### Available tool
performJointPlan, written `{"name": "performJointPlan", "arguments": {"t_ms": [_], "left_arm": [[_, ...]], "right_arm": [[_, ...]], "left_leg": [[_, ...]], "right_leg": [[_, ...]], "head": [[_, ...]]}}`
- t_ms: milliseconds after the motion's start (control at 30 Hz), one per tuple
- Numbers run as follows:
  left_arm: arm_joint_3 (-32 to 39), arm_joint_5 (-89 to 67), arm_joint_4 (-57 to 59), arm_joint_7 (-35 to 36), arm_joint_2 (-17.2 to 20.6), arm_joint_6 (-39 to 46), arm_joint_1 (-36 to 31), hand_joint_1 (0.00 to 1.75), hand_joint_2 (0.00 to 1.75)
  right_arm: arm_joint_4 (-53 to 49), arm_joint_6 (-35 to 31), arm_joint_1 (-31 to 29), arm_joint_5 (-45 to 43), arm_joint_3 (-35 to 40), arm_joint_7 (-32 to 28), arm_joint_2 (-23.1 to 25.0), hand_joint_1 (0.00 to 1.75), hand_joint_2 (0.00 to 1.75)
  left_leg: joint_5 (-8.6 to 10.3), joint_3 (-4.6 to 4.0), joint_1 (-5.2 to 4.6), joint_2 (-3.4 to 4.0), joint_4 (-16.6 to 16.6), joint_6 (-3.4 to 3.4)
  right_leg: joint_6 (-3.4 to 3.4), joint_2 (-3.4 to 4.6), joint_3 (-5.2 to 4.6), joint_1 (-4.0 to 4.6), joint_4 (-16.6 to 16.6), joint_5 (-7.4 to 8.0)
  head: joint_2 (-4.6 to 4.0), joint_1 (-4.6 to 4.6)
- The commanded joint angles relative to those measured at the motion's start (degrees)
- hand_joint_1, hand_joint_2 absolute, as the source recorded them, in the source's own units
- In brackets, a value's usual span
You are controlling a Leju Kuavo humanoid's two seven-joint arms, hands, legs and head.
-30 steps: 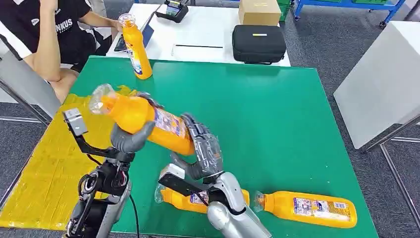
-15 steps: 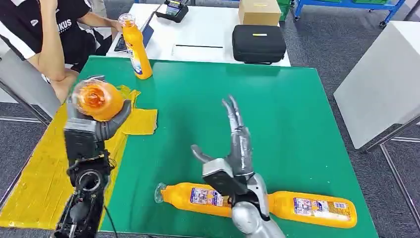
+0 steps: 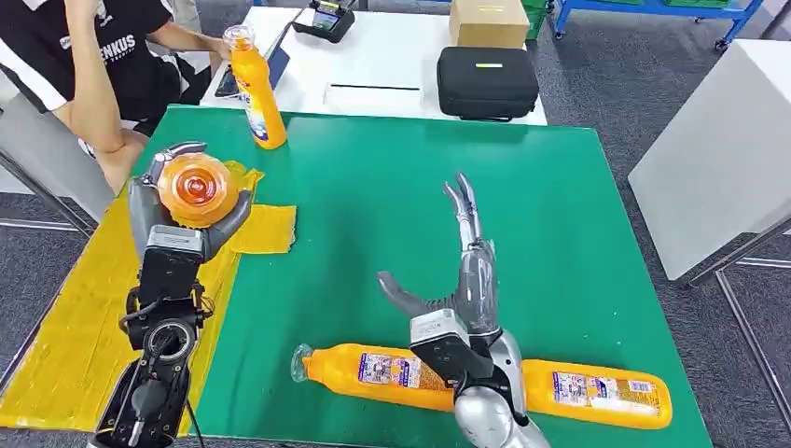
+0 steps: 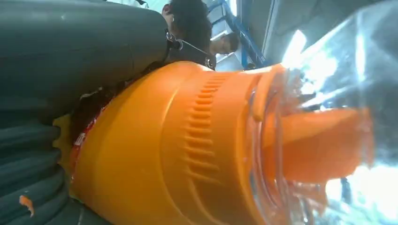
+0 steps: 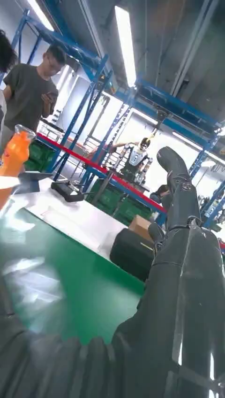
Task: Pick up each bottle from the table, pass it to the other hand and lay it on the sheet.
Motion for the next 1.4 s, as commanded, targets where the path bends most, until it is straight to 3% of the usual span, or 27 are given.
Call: {"name": "performJointPlan", "arguments": {"t_ms": [33, 133, 267, 367, 533, 567, 600, 733, 1167, 1300, 1333, 1400], "left_arm": [[-1.1, -0.2, 3.5, 0.3, 1.7, 0.1, -2.7, 1.75, 1.75], [-3.5, -9.5, 4.6, 3.2, 3.2, 1.3, -3.3, 1.75, 1.75], [-8.7, -35.5, 9.9, 12.7, 4.8, 3.2, -5.3, 1.75, 1.75], [-11.5, -51.0, 15.2, 21.0, 5.6, -0.2, -7.8, 1.75, 1.75], [-11.6, -56.3, 22.5, 22.7, 5.0, -9.7, -10.1, 1.75, 1.75], [-15.3, -58.7, 26.5, 26.0, 6.4, -16.9, -12.1, 1.75, 1.75], [-15.4, -58.7, 31.1, 26.5, 5.4, -20.6, -13.5, 1.75, 1.75], [-15.6, -58.7, 39.1, 28.7, 4.8, -19.0, -15.9, 1.75, 1.75], [-10.5, -58.7, 44.6, 29.2, 4.4, -22.2, -16.6, 1.75, 1.75], [-9.4, -58.7, 48.1, 30.8, 4.3, -23.3, -17.7, 1.71, 1.75], [-9.5, -58.7, 48.9, 31.7, 4.4, -21.7, -17.9, 0.0, 1.75], [-9.1, -58.7, 50.0, 33.0, 4.4, -20.9, -18.4, 0.0, 1.75]], "right_arm": [[0.3, 0.4, -0.5, -0.2, -0.7, 0.0, -0.8, 0.0, 1.75], [0.6, 0.4, -0.6, -1.0, -0.8, -0.3, -1.1, 0.0, 1.75], [1.5, 0.8, -1.2, -2.4, -1.4, -0.6, -1.1, 0.0, 1.75], [1.9, 0.9, -2.0, -2.4, -1.5, -0.8, -0.5, 0.0, 1.75], [1.8, 2.2, -2.5, -1.4, -2.0, -0.1, 0.0, 0.0, 1.75], [1.9, 2.3, -2.4, -0.7, -2.2, 0.3, 0.1, 0.0, 1.75], [1.8, 2.3, -2.2, 0.0, -2.3, 0.5, 0.7, 0.0, 1.75], [1.2, 2.5, -1.9, 1.1, -1.9, 1.3, 1.0, 0.0, 1.75], [1.9, 4.0, -1.4, 2.9, 0.4, 2.3, 0.6, 0.0, 1.75], [2.9, 7.9, -2.3, 6.1, 2.6, 4.9, -0.6, 0.0, 1.75], [3.0, 10.2, -2.5, 7.2, 3.6, 5.9, -1.2, 0.0, 1.75], [3.0, 12.6, -2.6, 7.9, 4.1, 6.7, -1.5, 0.0, 1.75]], "left_leg": [[-0.13, 0.31, 0.05, 0.03, 0.0, -0.14], [-0.15, 0.37, 0.05, 0.01, 0.0, -0.17], [-0.04, 0.23, 0.03, -0.09, 0.0, -0.12], [-0.06, 0.3, 0.03, -0.07, -0.1, -0.13], [-0.04, 0.22, 0.02, -0.04, 0.0, -0.11], [-0.11, 0.35, 0.04, 0.01, 0.0, -0.17], [-0.12, 0.41, 0.05, 0.03, 0.0, -0.18], [-0.03, 0.33, 0.0, -0.06, -0.1, -0.11], [-0.15, 0.36, 0.08, 0.21, 0.0, -0.17], [-0.08, 0.22, 0.05, 0.14, 0.0, -0.12], [-0.14, 0.35, 0.07, 0.19, 0.0, -0.16], [-0.11, 0.27, 0.06, 0.22, 0.0, -0.13]], "right_leg": [[-0.13, -0.08, 0.32, 0.07, 0.0, -0.13], [-0.16, -0.12, 0.38, 0.07, 0.0, -0.16], [-0.11, -0.17, 0.26, 0.05, 0.0, -0.08], [-0.13, -0.16, 0.33, 0.04, -0.1, -0.09], [-0.11, -0.1, 0.24, 0.03, 0.0, -0.05], [-0.16, -0.09, 0.36, 0.07, 0.0, -0.11], [-0.18, -0.08, 0.42, 0.07, 0.0, -0.12], [-0.11, -0.14, 0.34, 0.01, -0.1, -0.08], [-0.17, 0.08, 0.35, 0.1, 0.0, -0.12], [-0.12, 0.05, 0.23, 0.07, 0.0, -0.07], [-0.16, 0.07, 0.35, 0.09, 0.0, -0.11], [-0.13, 0.12, 0.26, 0.08, 0.0, -0.07]], "head": [[0.0, 0.02], [0.0, 0.02], [0.0, 0.02], [0.0, 0.02], [0.0, 0.02], [0.0, 0.02], [0.0, 0.02], [0.0, 0.02], [0.0, 0.0], [0.0, 0.02], [0.0, 0.02], [0.0, 0.02]]}}
